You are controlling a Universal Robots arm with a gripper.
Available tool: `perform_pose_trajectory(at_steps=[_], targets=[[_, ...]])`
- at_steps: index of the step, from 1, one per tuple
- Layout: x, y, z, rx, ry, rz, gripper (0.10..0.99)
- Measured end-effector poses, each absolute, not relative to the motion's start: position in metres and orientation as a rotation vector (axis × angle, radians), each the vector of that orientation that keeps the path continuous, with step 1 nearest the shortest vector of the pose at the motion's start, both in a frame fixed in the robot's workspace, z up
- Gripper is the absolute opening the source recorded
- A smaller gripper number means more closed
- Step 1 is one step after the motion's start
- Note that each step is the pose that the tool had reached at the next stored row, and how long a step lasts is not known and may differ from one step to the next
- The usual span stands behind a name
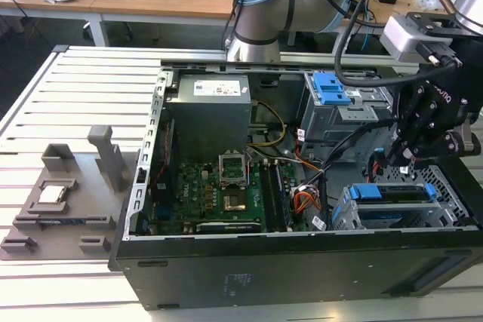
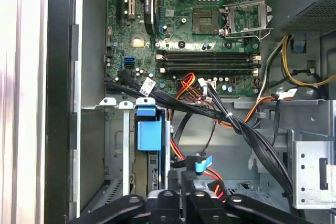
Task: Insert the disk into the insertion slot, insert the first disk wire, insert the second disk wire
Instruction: 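Insert the first disk wire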
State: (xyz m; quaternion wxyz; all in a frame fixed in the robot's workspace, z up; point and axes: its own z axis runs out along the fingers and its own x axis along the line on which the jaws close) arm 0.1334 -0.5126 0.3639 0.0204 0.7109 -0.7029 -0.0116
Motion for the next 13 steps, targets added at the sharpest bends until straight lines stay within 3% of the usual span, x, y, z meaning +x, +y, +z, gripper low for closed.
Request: perform_pose_trajectory(at_steps=[1, 2, 3, 13], targets=[[0.133, -0.513, 0.364, 2.205, -2.18, -0.036, 0.235], [0.133, -0.513, 0.364, 2.205, -2.18, -0.036, 0.235], [0.133, -0.513, 0.364, 2.205, -2.18, -0.036, 0.361], [0.169, -0.513, 0.362, 2.204, -2.168, -0.043, 0.361]])
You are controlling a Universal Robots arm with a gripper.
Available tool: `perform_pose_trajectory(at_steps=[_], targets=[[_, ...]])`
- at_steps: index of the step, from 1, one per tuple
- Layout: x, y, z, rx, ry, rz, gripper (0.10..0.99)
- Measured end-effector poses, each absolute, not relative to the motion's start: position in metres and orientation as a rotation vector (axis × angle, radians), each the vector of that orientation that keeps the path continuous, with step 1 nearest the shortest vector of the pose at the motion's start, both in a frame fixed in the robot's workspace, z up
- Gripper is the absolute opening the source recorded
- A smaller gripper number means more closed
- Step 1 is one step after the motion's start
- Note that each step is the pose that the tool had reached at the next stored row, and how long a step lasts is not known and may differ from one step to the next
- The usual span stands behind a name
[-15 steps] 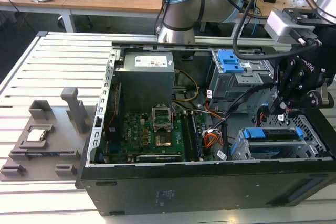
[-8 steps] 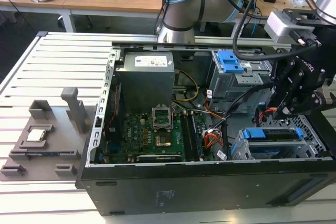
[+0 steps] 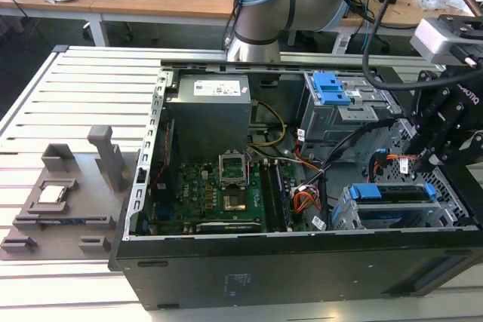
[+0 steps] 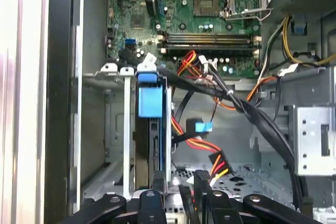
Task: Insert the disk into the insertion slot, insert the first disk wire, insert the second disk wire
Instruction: 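Insert the first disk wire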
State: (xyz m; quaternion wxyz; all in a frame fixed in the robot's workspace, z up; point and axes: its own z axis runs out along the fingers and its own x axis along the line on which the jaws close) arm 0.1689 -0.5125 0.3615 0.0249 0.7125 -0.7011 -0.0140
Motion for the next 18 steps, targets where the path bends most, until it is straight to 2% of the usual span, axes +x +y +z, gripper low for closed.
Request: perform_pose_trajectory(at_steps=[16, 18], targets=[[0.1753, -0.5072, 0.3512, 2.327, -2.024, -0.033, 0.361], [0.1753, -0.5072, 0.3512, 2.327, -2.024, -0.033, 0.169]])
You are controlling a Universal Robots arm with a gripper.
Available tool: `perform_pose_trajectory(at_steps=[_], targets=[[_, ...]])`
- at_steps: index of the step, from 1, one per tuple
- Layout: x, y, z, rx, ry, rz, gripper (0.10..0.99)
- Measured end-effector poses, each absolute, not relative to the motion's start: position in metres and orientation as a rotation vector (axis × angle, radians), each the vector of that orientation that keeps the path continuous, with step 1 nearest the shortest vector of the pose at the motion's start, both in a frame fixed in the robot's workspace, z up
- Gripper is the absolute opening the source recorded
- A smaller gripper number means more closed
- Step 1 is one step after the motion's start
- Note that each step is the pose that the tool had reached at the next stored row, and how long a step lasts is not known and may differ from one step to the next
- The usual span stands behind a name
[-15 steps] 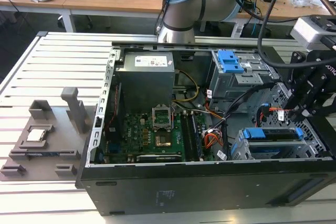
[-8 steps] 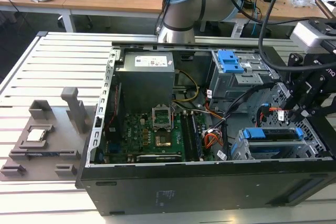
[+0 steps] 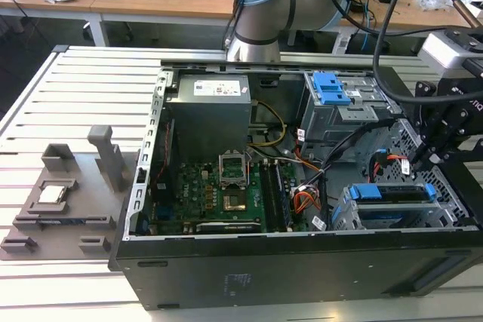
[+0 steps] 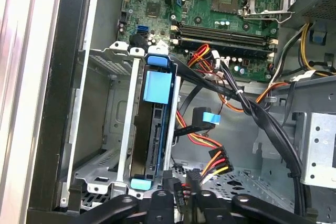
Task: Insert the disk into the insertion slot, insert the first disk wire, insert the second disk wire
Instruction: 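Insert the first disk wire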
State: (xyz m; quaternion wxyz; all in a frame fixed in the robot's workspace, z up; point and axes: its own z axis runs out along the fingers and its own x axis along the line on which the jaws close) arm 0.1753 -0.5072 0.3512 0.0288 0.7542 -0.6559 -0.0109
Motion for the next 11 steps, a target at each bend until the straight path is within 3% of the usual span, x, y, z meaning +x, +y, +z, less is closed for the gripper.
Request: perform_pose_trajectory(at_steps=[11], targets=[[0.16, -0.508, 0.35, 2.32, -2.029, -0.029, 0.165]])
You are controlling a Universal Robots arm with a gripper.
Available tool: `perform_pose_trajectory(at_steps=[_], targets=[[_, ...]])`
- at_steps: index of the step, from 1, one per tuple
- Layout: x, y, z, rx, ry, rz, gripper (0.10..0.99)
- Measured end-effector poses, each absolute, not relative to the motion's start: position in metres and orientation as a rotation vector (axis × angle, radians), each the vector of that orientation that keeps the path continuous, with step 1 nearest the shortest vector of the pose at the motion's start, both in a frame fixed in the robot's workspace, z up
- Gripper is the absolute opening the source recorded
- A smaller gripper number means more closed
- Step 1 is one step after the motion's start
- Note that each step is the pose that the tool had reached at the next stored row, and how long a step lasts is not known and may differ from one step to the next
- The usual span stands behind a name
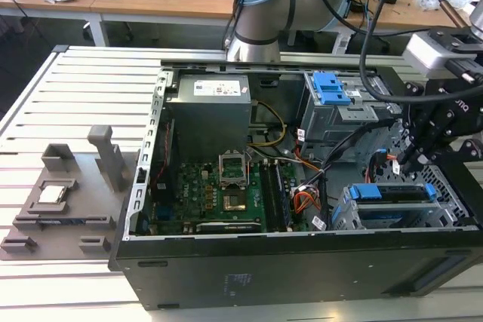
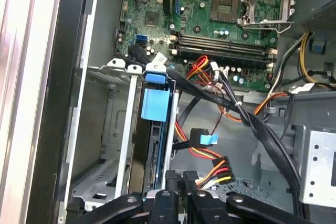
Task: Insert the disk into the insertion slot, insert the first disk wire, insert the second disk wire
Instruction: 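Insert the first disk wire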
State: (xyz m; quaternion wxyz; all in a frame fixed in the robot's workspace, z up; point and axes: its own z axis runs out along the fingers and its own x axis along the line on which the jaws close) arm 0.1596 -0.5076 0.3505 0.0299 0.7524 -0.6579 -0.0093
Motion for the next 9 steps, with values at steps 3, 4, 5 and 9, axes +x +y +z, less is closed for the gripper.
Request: perform_pose_trajectory(at_steps=[3, 4, 5, 9], targets=[[0.1596, -0.5076, 0.3495, 2.28, -2.066, -0.022, 0.165], [0.1596, -0.5076, 0.3492, 2.266, -2.079, -0.021, 0.165], [0.1596, -0.5076, 0.3489, 2.245, -2.101, -0.02, 0.165], [0.1596, -0.5077, 0.3477, 2.16, -2.185, -0.02, 0.165]])
